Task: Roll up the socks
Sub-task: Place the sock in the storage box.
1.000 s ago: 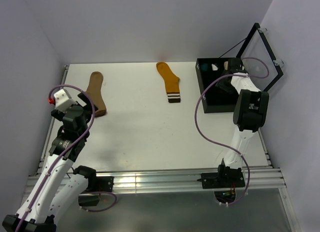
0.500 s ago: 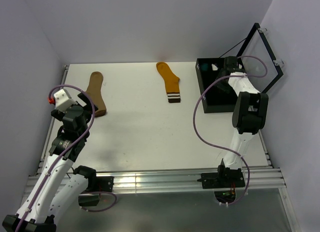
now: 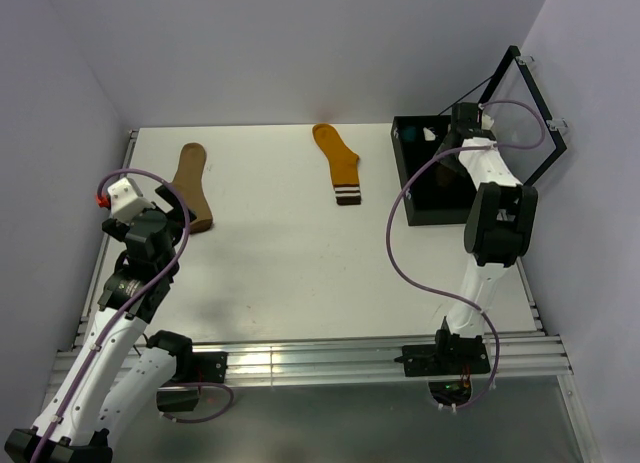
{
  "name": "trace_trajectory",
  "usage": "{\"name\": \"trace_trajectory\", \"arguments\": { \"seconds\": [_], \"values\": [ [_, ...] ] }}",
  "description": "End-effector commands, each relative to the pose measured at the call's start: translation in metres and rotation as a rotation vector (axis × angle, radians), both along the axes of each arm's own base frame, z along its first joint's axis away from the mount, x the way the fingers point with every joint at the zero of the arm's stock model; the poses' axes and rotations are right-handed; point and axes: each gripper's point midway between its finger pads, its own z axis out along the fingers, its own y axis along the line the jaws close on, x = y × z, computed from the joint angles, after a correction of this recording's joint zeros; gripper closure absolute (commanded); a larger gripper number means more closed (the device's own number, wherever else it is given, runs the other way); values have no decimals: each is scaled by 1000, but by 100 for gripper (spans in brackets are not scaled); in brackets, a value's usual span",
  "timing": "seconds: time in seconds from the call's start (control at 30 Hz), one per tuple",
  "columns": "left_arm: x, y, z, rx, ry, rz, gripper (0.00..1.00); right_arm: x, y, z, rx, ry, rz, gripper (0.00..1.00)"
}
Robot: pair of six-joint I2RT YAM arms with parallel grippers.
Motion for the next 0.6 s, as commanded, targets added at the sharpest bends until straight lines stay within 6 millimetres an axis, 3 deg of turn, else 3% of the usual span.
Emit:
{"name": "trace_trajectory", "arguments": {
  "seconds": [0.0, 0.17, 0.33, 0.57],
  "values": [
    [1, 0, 7, 7, -26, -3, 1, 17, -14, 15, -31, -55, -49, 42],
    [1, 0, 7, 8, -25, -10, 1, 26, -21, 15, -35, -74, -54, 41],
    [2, -1, 7, 7, -24, -9, 1, 37, -25, 2, -13, -54, -48, 41],
    [2, 0, 6, 8, -21, -8, 1, 35, -23, -20, 16, -6, -30, 46]
  ]
}}
